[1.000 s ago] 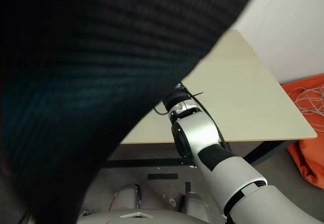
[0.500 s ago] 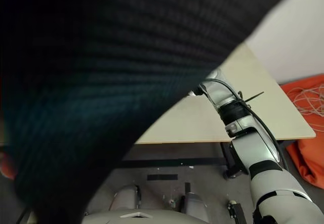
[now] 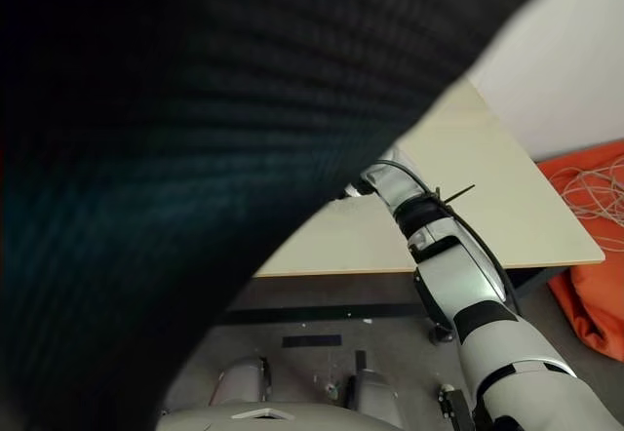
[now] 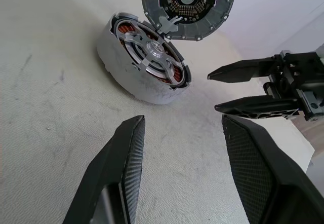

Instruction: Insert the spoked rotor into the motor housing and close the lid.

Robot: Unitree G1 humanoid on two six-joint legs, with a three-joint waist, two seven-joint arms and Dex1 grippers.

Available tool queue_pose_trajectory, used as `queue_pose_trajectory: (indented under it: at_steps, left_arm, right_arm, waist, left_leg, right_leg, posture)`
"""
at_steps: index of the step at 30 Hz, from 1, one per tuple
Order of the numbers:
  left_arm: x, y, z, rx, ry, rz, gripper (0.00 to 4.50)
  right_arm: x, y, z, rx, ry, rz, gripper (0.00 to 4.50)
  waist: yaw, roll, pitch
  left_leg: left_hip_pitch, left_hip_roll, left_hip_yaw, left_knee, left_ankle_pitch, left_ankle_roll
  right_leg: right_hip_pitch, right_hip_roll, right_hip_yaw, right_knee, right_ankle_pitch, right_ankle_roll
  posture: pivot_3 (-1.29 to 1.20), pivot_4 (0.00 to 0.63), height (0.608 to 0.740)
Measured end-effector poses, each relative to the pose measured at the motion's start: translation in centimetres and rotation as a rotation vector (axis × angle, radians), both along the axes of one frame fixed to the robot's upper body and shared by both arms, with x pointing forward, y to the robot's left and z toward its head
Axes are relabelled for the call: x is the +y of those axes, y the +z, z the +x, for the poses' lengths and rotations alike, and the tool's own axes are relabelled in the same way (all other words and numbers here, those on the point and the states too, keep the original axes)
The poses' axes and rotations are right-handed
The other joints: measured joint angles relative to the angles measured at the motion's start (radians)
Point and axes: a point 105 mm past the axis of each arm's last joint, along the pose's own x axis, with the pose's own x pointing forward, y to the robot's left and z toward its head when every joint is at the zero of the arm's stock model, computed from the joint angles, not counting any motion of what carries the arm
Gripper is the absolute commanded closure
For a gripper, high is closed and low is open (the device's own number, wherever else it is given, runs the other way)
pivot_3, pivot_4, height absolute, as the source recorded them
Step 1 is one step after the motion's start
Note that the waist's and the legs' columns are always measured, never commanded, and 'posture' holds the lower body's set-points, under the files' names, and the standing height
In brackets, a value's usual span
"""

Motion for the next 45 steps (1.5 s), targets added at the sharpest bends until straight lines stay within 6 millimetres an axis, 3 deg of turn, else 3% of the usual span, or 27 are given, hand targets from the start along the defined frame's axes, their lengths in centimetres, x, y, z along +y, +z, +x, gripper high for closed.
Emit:
queue_pose_trajectory:
  at_steps: [12, 17, 23, 33, 38, 45]
  left_arm:
    - [-0.4, -0.6, -0.7, 0.020, -0.004, -0.017, 1.95]
    - [-0.3, -0.7, -0.7, 0.021, -0.001, -0.016, 1.95]
    - [-0.3, -0.7, -0.8, 0.023, 0.004, -0.014, 1.95]
    - [-0.4, -0.7, -0.8, 0.022, 0.011, -0.014, 1.95]
    - [-0.4, -0.7, -0.8, 0.020, 0.012, -0.012, 1.95]
    - [-0.4, -0.7, -0.8, 0.020, 0.012, -0.012, 1.95]
  right_arm:
    - [3.5, 2.0, 0.9, -0.088, 0.108, -0.057, 2.44]
    - [4.5, 0.9, 0.6, -0.068, 0.115, -0.071, 2.44]
    - [4.2, -0.6, 0.5, -0.040, 0.084, -0.096, 2.44]
    - [3.8, -0.7, 0.9, -0.064, 0.051, -0.103, 2.44]
    - [3.6, -0.6, 1.1, -0.072, 0.043, -0.103, 3.66]
    - [3.6, -0.5, 1.1, -0.070, 0.046, -0.101, 3.66]
  waist:
    - [-0.010, 0.000, 0.000]
    - [-0.010, 0.000, 0.000]
    - [-0.010, 0.001, 0.000]
    - [-0.009, 0.001, 0.000]
    - [-0.009, 0.001, 0.000]
    - [-0.009, 0.001, 0.000]
  left_leg:
    - [0.000, 0.000, 0.000, 0.000, -0.003, 0.005]
    - [0.000, 0.000, 0.000, 0.000, -0.003, 0.005]
    - [0.000, 0.000, 0.000, 0.000, -0.003, 0.005]
    - [0.000, 0.001, 0.000, 0.000, -0.003, 0.005]
    - [0.000, 0.000, 0.000, 0.000, -0.003, 0.005]
    - [0.000, 0.001, 0.000, 0.000, -0.003, 0.005]
  right_leg:
    - [0.000, 0.000, 0.000, 0.000, 0.000, 0.000]
    - [0.000, 0.000, 0.000, 0.000, 0.000, 0.000]
    - [0.000, 0.000, 0.000, 0.000, 0.000, 0.000]
    - [0.000, 0.000, 0.000, 0.001, 0.000, 0.000]
    - [0.000, 0.000, 0.000, 0.001, 0.000, 0.000]
    - [0.000, 0.000, 0.000, 0.001, 0.000, 0.000]
  posture:
    - [0.00, 0.000, 0.740]
    - [0.00, 0.000, 0.740]
    - [0.00, 0.000, 0.740]
    - [0.00, 0.000, 0.740]
    - [0.00, 0.000, 0.740]
    - [0.00, 0.000, 0.740]
